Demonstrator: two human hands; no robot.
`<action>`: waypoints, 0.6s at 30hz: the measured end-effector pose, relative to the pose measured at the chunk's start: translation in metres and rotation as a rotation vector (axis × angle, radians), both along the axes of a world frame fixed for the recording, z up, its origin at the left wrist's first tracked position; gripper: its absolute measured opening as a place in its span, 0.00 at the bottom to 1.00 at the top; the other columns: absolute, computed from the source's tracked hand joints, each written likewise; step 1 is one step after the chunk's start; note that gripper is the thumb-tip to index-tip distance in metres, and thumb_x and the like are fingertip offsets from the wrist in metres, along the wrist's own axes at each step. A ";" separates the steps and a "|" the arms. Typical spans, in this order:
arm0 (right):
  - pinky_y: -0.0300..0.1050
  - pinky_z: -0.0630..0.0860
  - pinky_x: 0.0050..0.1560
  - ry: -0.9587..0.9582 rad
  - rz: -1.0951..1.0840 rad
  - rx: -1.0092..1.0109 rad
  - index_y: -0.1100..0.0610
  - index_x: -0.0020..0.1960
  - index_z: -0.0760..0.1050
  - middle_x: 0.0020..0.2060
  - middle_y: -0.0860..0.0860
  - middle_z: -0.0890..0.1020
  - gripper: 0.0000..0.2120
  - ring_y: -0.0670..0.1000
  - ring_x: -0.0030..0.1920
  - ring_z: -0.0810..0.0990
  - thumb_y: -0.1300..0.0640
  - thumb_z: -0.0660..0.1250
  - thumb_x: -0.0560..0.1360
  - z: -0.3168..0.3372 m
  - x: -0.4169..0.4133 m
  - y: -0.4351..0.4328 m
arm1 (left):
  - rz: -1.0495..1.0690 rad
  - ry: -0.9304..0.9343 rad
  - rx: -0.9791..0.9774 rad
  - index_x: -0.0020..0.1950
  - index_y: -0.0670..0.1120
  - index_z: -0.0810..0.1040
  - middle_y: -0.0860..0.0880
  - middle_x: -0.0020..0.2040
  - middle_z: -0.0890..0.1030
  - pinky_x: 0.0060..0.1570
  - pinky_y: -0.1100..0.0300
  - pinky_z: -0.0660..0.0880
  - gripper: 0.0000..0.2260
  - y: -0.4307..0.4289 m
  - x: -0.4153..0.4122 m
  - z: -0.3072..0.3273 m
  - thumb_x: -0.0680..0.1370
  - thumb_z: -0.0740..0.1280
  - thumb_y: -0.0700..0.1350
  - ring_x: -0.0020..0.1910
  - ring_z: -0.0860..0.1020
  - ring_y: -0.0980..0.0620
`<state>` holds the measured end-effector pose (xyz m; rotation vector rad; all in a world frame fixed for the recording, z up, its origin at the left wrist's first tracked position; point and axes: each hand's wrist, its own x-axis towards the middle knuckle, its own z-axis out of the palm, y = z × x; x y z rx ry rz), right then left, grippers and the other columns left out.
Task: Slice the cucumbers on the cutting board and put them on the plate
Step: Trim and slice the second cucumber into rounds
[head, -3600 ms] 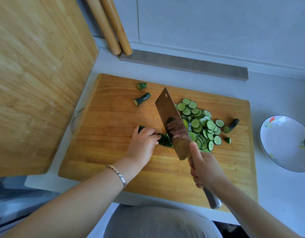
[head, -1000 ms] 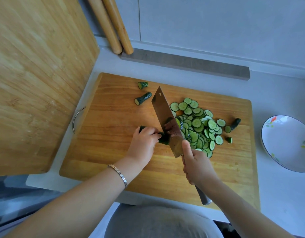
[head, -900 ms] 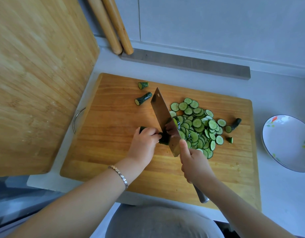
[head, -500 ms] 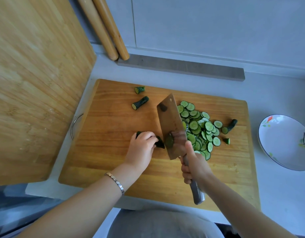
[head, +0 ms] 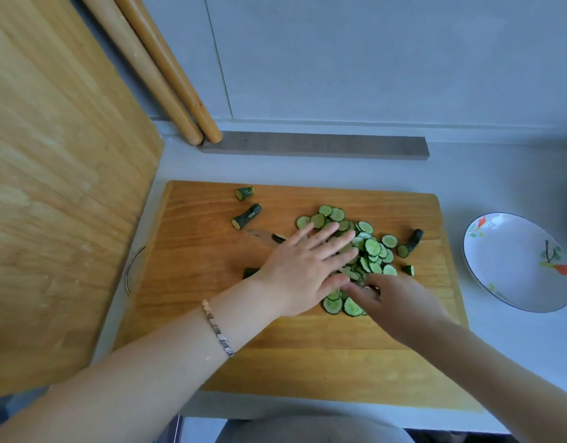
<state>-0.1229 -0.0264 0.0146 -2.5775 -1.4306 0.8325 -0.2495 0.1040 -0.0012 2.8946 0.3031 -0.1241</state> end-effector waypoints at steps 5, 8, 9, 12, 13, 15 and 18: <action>0.37 0.63 0.28 -0.186 0.116 -0.034 0.51 0.38 0.68 0.31 0.46 0.75 0.26 0.49 0.34 0.76 0.28 0.51 0.72 -0.002 0.010 -0.010 | -0.048 0.329 -0.245 0.74 0.61 0.46 0.58 0.74 0.39 0.70 0.50 0.34 0.21 0.004 0.015 -0.006 0.80 0.39 0.57 0.72 0.36 0.56; 0.36 0.59 0.26 -0.294 0.243 -0.006 0.50 0.33 0.58 0.31 0.46 0.73 0.26 0.49 0.33 0.72 0.28 0.48 0.72 0.000 0.018 -0.017 | -0.048 0.475 -0.327 0.73 0.64 0.43 0.57 0.73 0.34 0.69 0.47 0.32 0.20 0.011 0.030 -0.011 0.80 0.40 0.58 0.71 0.32 0.56; 0.36 0.56 0.24 -0.347 0.293 0.032 0.51 0.32 0.57 0.29 0.46 0.71 0.27 0.49 0.31 0.71 0.28 0.47 0.72 -0.001 0.020 -0.019 | -0.044 0.496 -0.346 0.73 0.65 0.43 0.57 0.73 0.34 0.69 0.47 0.32 0.20 0.014 0.034 -0.015 0.80 0.40 0.58 0.71 0.32 0.56; 0.34 0.41 0.24 -0.395 0.299 0.183 0.51 0.28 0.56 0.20 0.46 0.59 0.28 0.50 0.17 0.64 0.30 0.44 0.74 -0.005 0.024 -0.026 | -0.015 0.501 -0.386 0.73 0.65 0.43 0.56 0.74 0.35 0.69 0.45 0.33 0.20 0.025 0.046 -0.025 0.81 0.42 0.56 0.71 0.31 0.55; 0.33 0.41 0.25 -0.381 0.289 0.247 0.51 0.28 0.56 0.20 0.45 0.57 0.28 0.50 0.15 0.64 0.30 0.44 0.75 -0.009 0.027 -0.029 | -0.007 0.492 -0.389 0.73 0.65 0.43 0.55 0.74 0.36 0.69 0.45 0.33 0.20 0.027 0.050 -0.028 0.82 0.42 0.55 0.71 0.32 0.55; 0.32 0.41 0.26 -0.368 0.291 0.314 0.51 0.28 0.56 0.20 0.45 0.56 0.28 0.50 0.15 0.66 0.31 0.47 0.74 -0.014 0.032 -0.036 | 0.001 0.420 -0.355 0.74 0.62 0.44 0.55 0.75 0.38 0.69 0.45 0.34 0.20 0.028 0.057 -0.032 0.82 0.44 0.53 0.72 0.34 0.54; 0.32 0.39 0.27 -0.412 0.267 0.310 0.51 0.27 0.58 0.19 0.46 0.55 0.26 0.49 0.15 0.66 0.31 0.52 0.69 -0.013 0.037 -0.042 | 0.071 0.202 -0.307 0.75 0.57 0.47 0.54 0.76 0.44 0.71 0.47 0.38 0.21 0.029 0.061 -0.032 0.83 0.48 0.50 0.73 0.40 0.55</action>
